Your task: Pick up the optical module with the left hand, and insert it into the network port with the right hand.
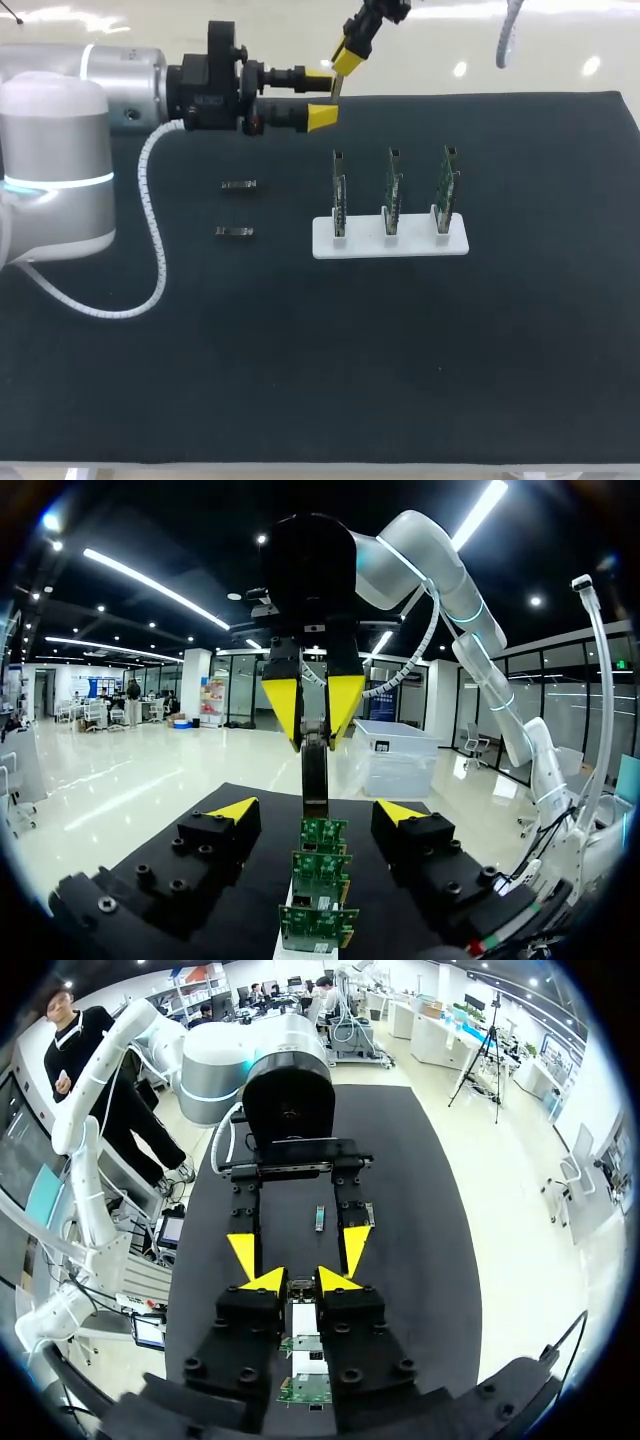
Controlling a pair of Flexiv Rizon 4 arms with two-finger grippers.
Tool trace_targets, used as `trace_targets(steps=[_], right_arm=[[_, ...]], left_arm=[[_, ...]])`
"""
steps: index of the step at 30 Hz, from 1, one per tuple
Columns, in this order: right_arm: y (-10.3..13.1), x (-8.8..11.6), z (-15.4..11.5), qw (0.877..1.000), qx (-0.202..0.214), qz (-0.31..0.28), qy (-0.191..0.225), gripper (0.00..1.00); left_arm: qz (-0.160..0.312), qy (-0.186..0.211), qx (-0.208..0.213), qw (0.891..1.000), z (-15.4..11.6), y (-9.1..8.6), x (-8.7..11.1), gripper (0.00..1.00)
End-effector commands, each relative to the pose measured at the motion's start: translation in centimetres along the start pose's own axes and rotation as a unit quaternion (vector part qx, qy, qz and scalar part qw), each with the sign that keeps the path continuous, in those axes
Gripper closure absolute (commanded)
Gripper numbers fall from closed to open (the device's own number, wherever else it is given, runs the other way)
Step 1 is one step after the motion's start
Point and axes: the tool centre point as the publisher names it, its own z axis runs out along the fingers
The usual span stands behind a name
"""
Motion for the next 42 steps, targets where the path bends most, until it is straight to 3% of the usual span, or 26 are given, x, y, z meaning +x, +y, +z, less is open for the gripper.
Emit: trace_targets(steps=[1,11,18,19,29,42], right_arm=[[-0.1,-0.1,0.0,1.000,-0.001,0.000,0.000,1.00],[-0.1,-0.1,0.0,1.000,-0.001,0.000,0.000,1.00],[-0.1,-0.1,0.0,1.000,-0.001,0.000,0.000,1.00],[-0.1,-0.1,0.0,1.000,-0.001,0.000,0.000,1.00],[-0.1,-0.1,0.0,1.000,-0.001,0.000,0.000,1.00],[-0.1,-0.1,0.0,1.000,-0.001,0.000,0.000,1.00]], left_arm=[[-0.006,0.006,-0.014,1.000,-3.2,-1.2,0.8,0.00],[-0.026,0.050,-0.048,0.997,-10.0,-2.8,3.6,0.00],[-0.026,0.061,-0.070,0.995,-14.0,-3.0,4.6,0.00],[-0.024,0.077,-0.073,0.994,-14.3,-2.9,4.7,0.00],[-0.009,0.138,-0.060,0.989,-15.2,-2.3,4.5,0.00],[-0.011,0.138,-0.058,0.989,-15.4,-2.2,4.5,0.00]])
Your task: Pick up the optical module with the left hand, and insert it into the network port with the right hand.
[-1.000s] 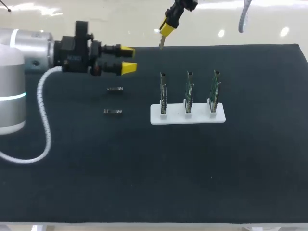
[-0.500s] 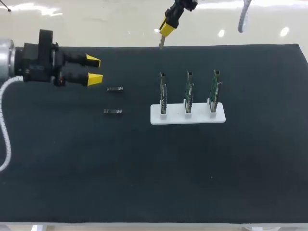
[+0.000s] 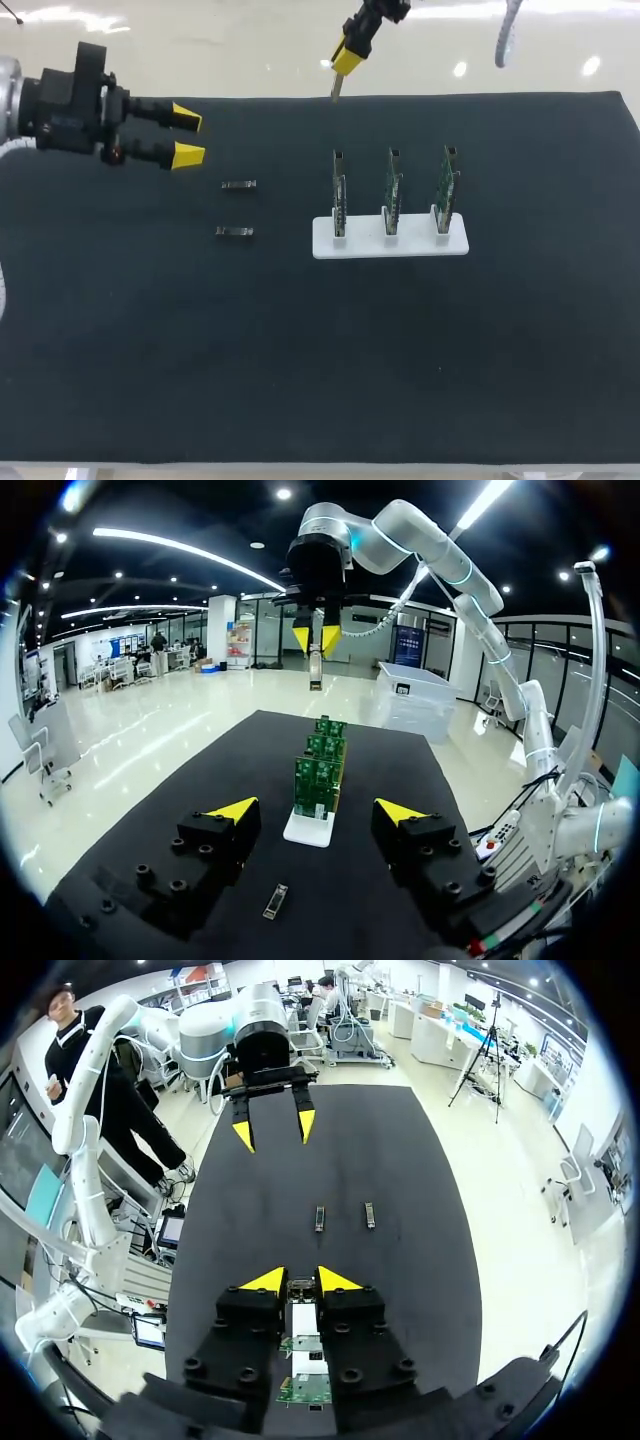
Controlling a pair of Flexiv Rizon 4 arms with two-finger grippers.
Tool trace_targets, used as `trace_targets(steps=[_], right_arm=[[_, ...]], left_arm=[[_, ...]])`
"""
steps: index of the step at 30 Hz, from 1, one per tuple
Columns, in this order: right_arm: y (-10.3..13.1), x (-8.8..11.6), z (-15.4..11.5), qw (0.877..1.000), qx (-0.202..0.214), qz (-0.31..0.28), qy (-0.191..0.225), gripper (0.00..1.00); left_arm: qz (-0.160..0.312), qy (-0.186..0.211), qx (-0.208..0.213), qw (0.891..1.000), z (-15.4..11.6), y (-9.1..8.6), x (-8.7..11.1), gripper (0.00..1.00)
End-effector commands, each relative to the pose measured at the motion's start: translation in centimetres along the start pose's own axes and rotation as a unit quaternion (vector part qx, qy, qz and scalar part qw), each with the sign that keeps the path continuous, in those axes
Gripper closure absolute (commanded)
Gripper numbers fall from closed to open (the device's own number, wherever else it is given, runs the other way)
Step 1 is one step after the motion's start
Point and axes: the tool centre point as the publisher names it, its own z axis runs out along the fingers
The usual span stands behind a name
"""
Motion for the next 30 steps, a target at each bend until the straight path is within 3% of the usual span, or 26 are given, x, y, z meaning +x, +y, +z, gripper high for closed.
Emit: trace_targets(steps=[1,16,30], right_arm=[[-0.1,0.0,0.0,1.000,-0.001,0.000,0.000,1.00],[-0.3,0.1,1.8,0.999,-0.003,0.024,0.030,1.00],[-0.2,1.7,4.1,0.998,-0.001,0.042,0.054,1.00]], left_arm=[[0.000,0.001,0.001,1.000,0.1,0.1,0.0,0.00],[0.000,0.001,0.001,1.000,0.1,0.1,0.0,0.00],[0.000,0.001,0.001,1.000,0.1,0.1,0.0,0.00]])
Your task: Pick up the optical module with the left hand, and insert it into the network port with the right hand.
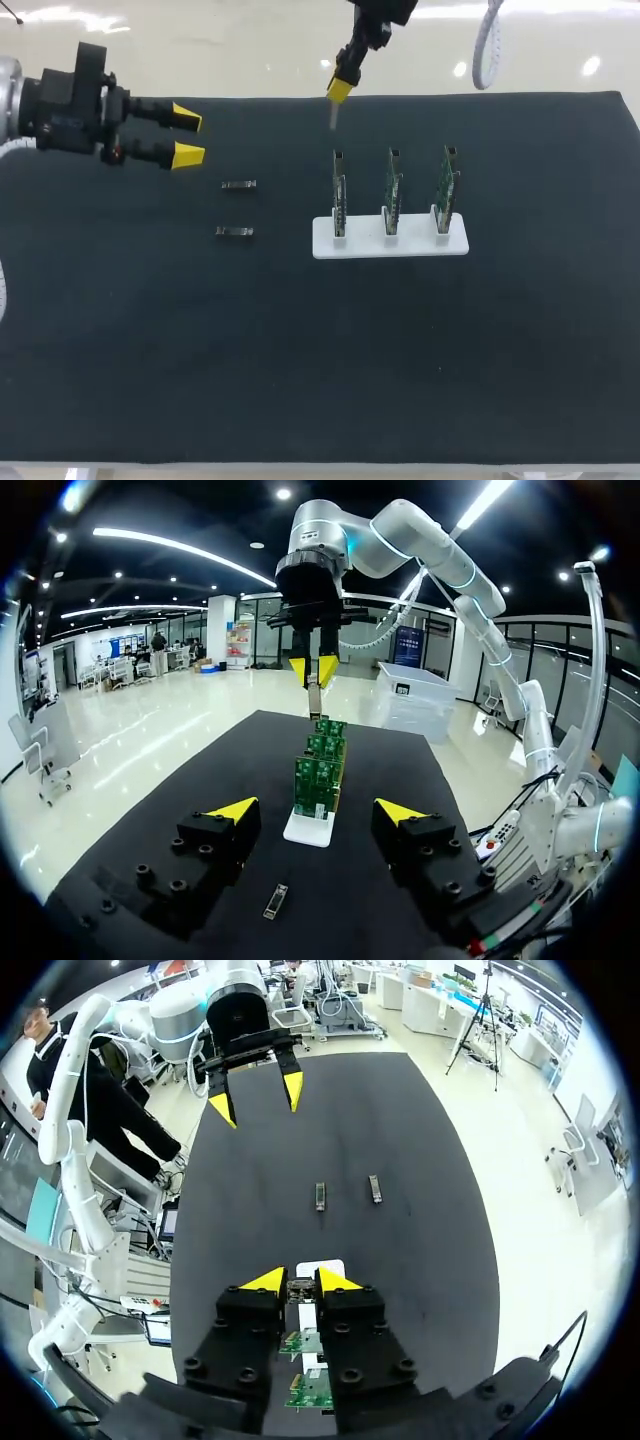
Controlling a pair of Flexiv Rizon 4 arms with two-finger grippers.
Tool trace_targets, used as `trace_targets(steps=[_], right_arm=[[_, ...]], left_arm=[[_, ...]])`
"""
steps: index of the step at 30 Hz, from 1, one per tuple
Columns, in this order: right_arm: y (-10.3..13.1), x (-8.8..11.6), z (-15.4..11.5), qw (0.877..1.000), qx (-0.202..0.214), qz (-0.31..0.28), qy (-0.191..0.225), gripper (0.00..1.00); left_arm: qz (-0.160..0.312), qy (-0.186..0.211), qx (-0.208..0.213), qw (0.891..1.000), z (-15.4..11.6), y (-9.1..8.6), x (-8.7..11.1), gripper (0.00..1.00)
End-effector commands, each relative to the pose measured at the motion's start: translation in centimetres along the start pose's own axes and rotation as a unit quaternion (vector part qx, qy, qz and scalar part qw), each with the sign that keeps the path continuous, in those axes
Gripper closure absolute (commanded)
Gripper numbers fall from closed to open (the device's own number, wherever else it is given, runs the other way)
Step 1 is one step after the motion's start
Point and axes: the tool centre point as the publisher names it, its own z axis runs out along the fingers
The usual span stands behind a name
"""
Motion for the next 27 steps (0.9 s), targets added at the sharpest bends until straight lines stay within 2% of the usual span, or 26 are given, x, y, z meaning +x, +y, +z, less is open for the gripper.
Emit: trace_targets(steps=[1,15,27], right_arm=[[0.1,0.2,0.8,1.000,0.001,0.004,0.010,1.00],[-0.6,1.1,2.7,0.998,0.029,0.029,0.057,1.00],[-0.3,1.8,3.6,0.997,0.037,0.037,0.053,1.00]], left_arm=[[0.000,0.002,0.000,1.000,0.1,0.1,0.0,0.00],[0.000,0.002,0.000,1.000,0.1,0.1,0.0,0.00],[0.000,0.002,0.000,1.000,0.1,0.1,0.0,0.00]])
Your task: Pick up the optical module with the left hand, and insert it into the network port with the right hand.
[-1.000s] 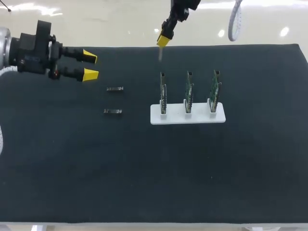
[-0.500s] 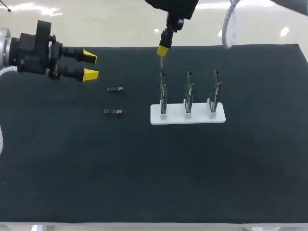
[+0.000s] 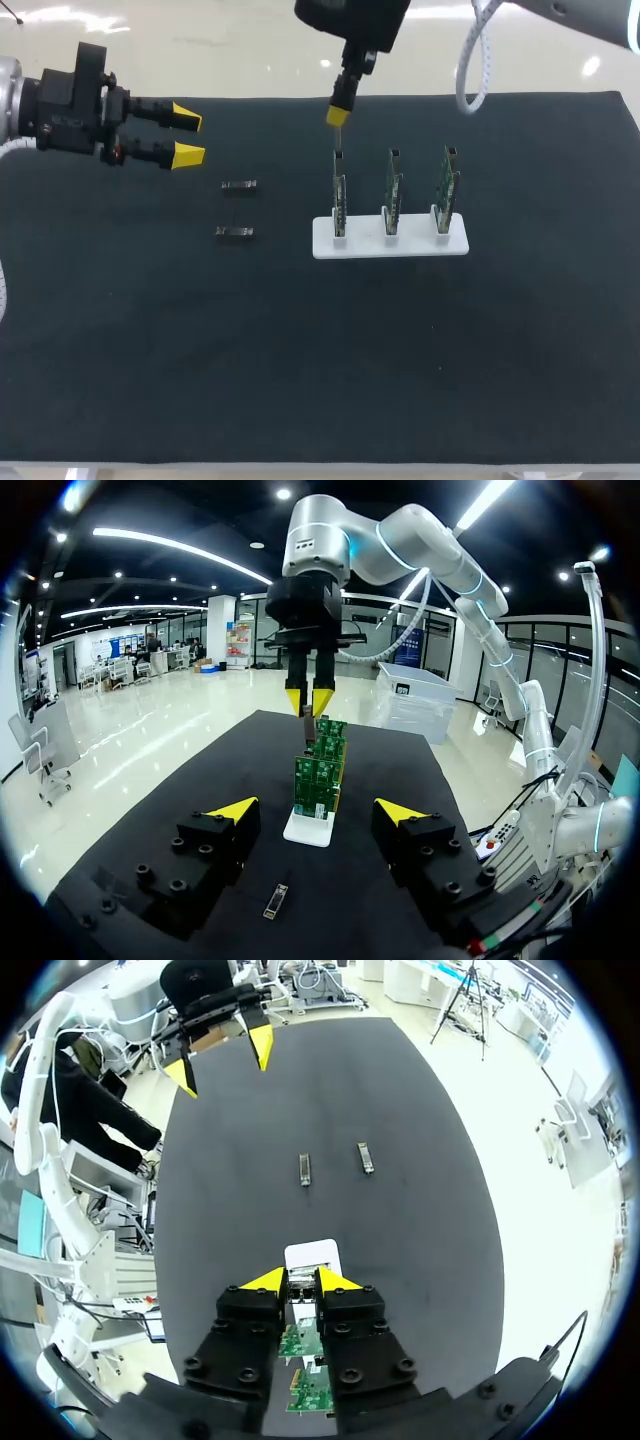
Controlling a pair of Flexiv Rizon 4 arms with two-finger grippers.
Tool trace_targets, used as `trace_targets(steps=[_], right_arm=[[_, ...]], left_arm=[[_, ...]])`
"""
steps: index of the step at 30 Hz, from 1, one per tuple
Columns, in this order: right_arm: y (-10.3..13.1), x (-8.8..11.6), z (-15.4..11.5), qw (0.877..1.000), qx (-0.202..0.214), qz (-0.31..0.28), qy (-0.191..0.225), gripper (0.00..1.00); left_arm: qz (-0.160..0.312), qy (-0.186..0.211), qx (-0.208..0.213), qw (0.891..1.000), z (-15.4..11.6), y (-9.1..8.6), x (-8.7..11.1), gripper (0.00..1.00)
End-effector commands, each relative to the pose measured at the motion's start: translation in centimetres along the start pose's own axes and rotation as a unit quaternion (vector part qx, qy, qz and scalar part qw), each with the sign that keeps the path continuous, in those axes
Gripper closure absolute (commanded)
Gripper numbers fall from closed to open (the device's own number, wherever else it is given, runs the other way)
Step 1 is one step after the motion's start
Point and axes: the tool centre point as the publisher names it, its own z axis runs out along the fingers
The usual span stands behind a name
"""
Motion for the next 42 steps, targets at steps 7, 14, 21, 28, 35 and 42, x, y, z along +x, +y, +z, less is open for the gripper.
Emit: trace_targets(steps=[7,14,21,28,35,42], right_arm=[[0.5,0.5,0.7,1.000,0.010,0.004,0.002,1.00],[0.4,0.6,0.9,1.000,0.008,0.004,0.004,1.00],[0.1,0.6,0.8,1.000,0.006,0.003,0.006,1.00],[-0.3,0.5,0.7,1.000,0.003,0.002,0.009,1.00],[-0.6,0.3,0.9,1.000,0.000,0.001,0.011,1.00],[-0.8,0.2,0.9,1.000,-0.002,-0.001,0.014,1.00]], left_arm=[[0.000,0.001,0.000,1.000,0.1,0.1,0.0,0.00],[0.000,0.001,0.000,1.000,0.1,0.1,0.0,0.00],[0.000,0.001,0.000,1.000,0.1,0.1,0.0,0.00],[0.000,0.001,0.000,1.000,0.1,0.1,0.0,0.00],[0.000,0.001,0.000,1.000,0.1,0.1,0.0,0.00],[0.000,0.001,0.000,1.000,0.1,0.1,0.0,0.00]])
